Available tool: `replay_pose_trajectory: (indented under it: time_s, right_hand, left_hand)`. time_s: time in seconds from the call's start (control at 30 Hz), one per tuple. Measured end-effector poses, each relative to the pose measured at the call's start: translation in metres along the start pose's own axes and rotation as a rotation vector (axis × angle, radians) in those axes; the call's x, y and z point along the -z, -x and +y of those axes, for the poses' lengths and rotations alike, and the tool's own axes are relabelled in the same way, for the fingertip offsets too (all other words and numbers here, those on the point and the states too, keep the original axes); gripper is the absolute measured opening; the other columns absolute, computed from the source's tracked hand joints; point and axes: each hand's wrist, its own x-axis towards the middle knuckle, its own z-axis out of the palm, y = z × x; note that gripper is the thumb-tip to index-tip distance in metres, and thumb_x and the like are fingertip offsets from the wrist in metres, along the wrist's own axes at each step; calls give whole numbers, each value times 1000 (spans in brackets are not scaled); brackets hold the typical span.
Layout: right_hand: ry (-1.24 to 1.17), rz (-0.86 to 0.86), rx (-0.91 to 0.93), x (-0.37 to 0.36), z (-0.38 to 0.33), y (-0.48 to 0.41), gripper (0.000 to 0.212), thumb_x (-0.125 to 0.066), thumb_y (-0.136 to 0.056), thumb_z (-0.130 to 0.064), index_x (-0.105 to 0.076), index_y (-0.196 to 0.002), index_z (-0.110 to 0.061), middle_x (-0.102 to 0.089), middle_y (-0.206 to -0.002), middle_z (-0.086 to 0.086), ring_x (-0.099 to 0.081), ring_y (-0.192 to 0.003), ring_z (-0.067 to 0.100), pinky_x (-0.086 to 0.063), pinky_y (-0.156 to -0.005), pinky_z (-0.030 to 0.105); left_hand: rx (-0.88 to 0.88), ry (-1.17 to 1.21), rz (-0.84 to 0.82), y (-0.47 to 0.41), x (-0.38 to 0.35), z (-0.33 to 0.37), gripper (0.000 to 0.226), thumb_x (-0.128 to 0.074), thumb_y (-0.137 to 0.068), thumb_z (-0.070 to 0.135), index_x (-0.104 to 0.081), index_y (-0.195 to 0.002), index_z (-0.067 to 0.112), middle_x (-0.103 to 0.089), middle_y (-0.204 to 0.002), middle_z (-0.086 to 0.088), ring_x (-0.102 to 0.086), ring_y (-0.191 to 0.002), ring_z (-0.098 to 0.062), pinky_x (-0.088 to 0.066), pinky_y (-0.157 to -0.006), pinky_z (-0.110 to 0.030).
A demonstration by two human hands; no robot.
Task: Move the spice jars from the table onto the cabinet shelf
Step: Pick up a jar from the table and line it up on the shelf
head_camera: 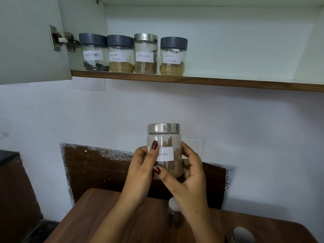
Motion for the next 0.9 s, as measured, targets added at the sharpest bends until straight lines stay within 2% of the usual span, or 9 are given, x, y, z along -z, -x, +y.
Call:
replay_pose_trajectory:
  time_s: [0.1,0.17,0.27,0.37,0.47,0.6,0.7,0.8,0.9]
  right_hand:
    - [-91,-49,-81,13,-6,-3,87,-89,-53,-55,-51,-131,-43,-64,-124,-1,-66,-112,20,-59,-86,37]
    - [-182,-24,-112,20,-13,-6,86,-90,-55,-41,-52,-131,-35,-68,-118,-1,-70,-107,19,-60,-81,33]
    - [-261,45,-115,31,-21,-14,75,-91,-64,-25,-54,-130,-28,-71,-110,-4,-72,-99,15,-59,-73,26]
    - [-246,66,-87,43,-29,-25,72,-81,-62,-21,-55,-129,-26,-70,-110,-8,-72,-96,10,-58,-70,23]
    - [-215,59,-53,49,-38,-36,72,-79,-62,-22,-53,-129,-28,-65,-114,-10,-69,-95,-1,-57,-65,18]
    - [-126,59,6,56,-50,-58,70,-79,-58,-34,-51,-121,-43,-62,-116,-19,-63,-99,-10,-56,-65,16]
    - [-61,69,60,62,-54,-76,71,-88,-62,-40,-53,-123,-44,-64,-116,-20,-64,-106,0,-59,-74,24]
    - [47,96,124,67,-57,-94,75,-84,-66,-40,-52,-133,-36,-64,-120,-16,-61,-111,7,-57,-76,26]
    - [99,93,167,73,-64,-116,73,-86,-72,-33,-52,-136,-30,-64,-120,-13,-60,-108,8,-53,-75,25]
  left_hand:
    - [-18,-16,-56,-1,-3,5,62,-79,-76,52,-60,-117,9,-73,-112,-13,-72,-103,-27,-59,-87,-42]
    - [-63,-71,-157,-3,-1,7,61,-75,-76,49,-59,-124,15,-70,-120,-8,-70,-110,-23,-57,-94,-45]
    - [-104,-137,-343,-7,1,12,62,-77,-81,27,-53,-138,18,-68,-128,-5,-66,-119,-21,-55,-99,-38]
    - [-179,-240,-377,-15,-1,12,74,-82,-75,7,-52,-141,21,-66,-132,-3,-63,-122,-20,-55,-96,-31]
    - [-264,-328,-333,-26,-10,18,74,-85,-70,16,-55,-137,30,-64,-134,9,-61,-123,-11,-55,-94,-27]
    - [-366,-430,-280,-38,-26,32,73,-84,-68,38,-51,-133,48,-60,-133,29,-58,-122,3,-51,-97,-19]
    - [-422,-440,-261,-48,-37,43,78,-80,-67,41,-51,-139,41,-60,-135,26,-57,-123,4,-49,-99,-18]
    - [-466,-444,-269,-61,-47,52,80,-78,-68,42,-49,-142,36,-59,-137,23,-55,-125,6,-46,-101,-14]
    - [-524,-487,-275,-76,-56,61,86,-74,-72,47,-43,-150,28,-55,-143,16,-51,-131,3,-44,-110,-24]
